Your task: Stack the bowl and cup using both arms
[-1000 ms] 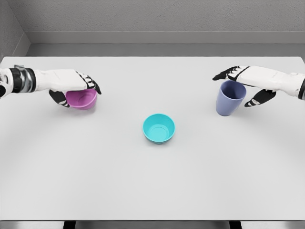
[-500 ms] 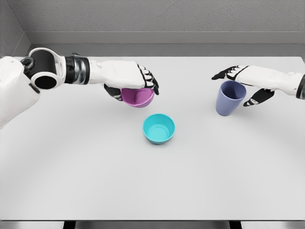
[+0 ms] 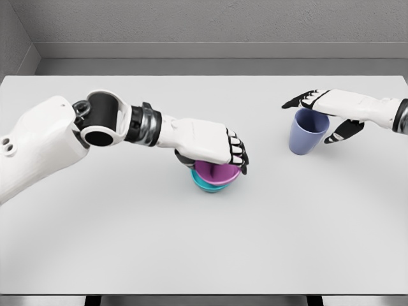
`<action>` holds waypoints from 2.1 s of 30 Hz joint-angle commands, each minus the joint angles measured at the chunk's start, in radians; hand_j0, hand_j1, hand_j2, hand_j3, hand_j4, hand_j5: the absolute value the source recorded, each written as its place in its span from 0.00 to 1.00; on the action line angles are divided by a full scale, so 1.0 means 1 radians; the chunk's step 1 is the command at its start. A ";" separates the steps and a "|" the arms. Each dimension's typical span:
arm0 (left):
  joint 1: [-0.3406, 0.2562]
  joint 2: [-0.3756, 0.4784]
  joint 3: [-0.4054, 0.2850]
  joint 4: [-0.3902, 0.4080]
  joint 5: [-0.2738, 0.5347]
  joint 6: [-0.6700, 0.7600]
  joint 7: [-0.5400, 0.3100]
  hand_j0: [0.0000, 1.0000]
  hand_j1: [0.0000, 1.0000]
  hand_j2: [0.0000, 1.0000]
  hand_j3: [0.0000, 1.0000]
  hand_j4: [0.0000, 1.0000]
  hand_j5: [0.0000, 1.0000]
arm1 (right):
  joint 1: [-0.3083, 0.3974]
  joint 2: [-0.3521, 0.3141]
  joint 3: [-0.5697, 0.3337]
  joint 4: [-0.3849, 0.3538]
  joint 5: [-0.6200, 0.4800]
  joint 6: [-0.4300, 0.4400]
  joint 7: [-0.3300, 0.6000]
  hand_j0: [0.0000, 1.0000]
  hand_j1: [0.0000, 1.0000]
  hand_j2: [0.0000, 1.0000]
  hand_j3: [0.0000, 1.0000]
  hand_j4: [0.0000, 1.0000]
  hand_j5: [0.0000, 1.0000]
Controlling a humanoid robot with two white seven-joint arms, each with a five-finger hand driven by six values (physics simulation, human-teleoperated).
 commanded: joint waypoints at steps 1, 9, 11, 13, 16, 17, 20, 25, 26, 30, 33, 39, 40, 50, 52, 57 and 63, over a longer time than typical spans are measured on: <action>0.000 0.003 -0.008 0.008 -0.006 0.003 0.000 0.71 0.71 0.71 0.71 0.71 0.71 | 0.000 0.009 0.001 0.013 -0.006 0.003 0.000 1.00 1.00 1.00 1.00 1.00 1.00; -0.006 -0.005 -0.008 0.069 -0.035 0.003 0.000 0.72 0.72 0.72 0.72 0.72 0.72 | -0.006 0.022 0.002 0.027 -0.005 0.003 0.000 1.00 1.00 1.00 1.00 1.00 1.00; -0.008 -0.011 -0.008 0.086 -0.043 0.003 0.000 0.72 0.72 0.72 0.72 0.72 0.72 | -0.006 0.022 0.002 0.030 -0.005 0.003 0.000 1.00 1.00 1.00 1.00 1.00 1.00; -0.008 -0.013 -0.011 0.086 -0.043 0.003 0.000 0.73 0.73 0.73 0.73 0.73 0.73 | -0.006 0.022 0.004 0.030 -0.005 0.003 0.000 1.00 1.00 1.00 1.00 1.00 1.00; -0.006 -0.013 -0.026 0.086 -0.043 0.003 0.000 0.74 0.74 0.74 0.74 0.74 0.74 | -0.006 0.024 0.004 0.030 -0.005 0.003 0.000 1.00 1.00 1.00 1.00 1.00 1.00; -0.008 -0.014 -0.043 0.086 -0.043 0.003 0.000 0.74 0.74 0.74 0.74 0.74 0.74 | -0.008 0.024 0.013 0.032 -0.005 0.003 0.000 1.00 1.00 1.00 1.00 1.00 1.00; -0.006 -0.013 -0.060 0.089 -0.050 0.003 0.000 0.74 0.74 0.74 0.74 0.74 0.74 | -0.008 0.022 0.015 0.038 0.002 0.003 0.000 1.00 1.00 1.00 1.00 1.00 1.00; -0.009 -0.014 -0.059 0.089 -0.046 0.003 0.000 0.74 0.74 0.74 0.74 0.74 0.74 | -0.009 0.024 0.015 0.038 0.002 0.003 0.000 1.00 1.00 1.00 1.00 1.00 1.00; -0.011 -0.014 -0.059 0.089 -0.044 0.003 0.001 0.75 0.75 0.75 0.75 0.75 0.75 | -0.009 0.024 0.016 0.039 0.002 0.003 0.000 1.00 1.00 1.00 1.00 1.00 1.00; -0.011 -0.016 -0.059 0.089 -0.035 0.003 0.004 0.94 0.94 0.94 0.94 0.94 0.94 | -0.012 0.024 0.016 0.041 0.003 0.003 0.000 1.00 1.00 1.00 1.00 1.00 1.00; -0.011 -0.014 -0.059 0.089 -0.030 0.003 0.007 1.00 1.00 1.00 1.00 1.00 1.00 | -0.014 0.030 0.016 0.053 0.003 0.003 0.000 1.00 1.00 1.00 1.00 1.00 1.00; -0.011 -0.013 -0.057 0.089 -0.018 0.003 0.007 1.00 1.00 1.00 1.00 1.00 1.00 | -0.015 0.042 0.016 0.065 0.021 0.003 0.000 1.00 1.00 1.00 1.00 1.00 1.00; -0.011 -0.013 -0.057 0.088 -0.018 0.003 0.007 1.00 1.00 1.00 1.00 1.00 1.00 | -0.015 0.042 0.016 0.067 0.021 0.003 0.000 1.00 1.00 1.00 1.00 1.00 1.00; -0.052 0.004 -0.048 0.074 0.037 0.003 0.007 1.00 1.00 1.00 1.00 1.00 1.00 | -0.015 0.050 0.016 0.070 0.021 0.003 0.000 1.00 1.00 1.00 1.00 1.00 1.00; -0.083 0.044 -0.045 0.073 0.072 0.003 0.009 1.00 1.00 1.00 1.00 1.00 1.00 | -0.015 0.051 0.016 0.075 0.021 0.003 0.000 1.00 1.00 1.00 1.00 1.00 1.00; -0.084 0.331 0.082 0.082 0.240 0.003 0.010 1.00 1.00 1.00 1.00 1.00 1.00 | -0.017 0.051 0.016 0.082 0.021 0.003 0.000 1.00 1.00 1.00 1.00 1.00 1.00; 0.169 0.388 0.302 0.177 0.240 0.003 0.003 1.00 1.00 1.00 1.00 1.00 1.00 | -0.020 0.058 0.016 0.099 0.021 0.003 0.000 1.00 1.00 1.00 1.00 1.00 1.00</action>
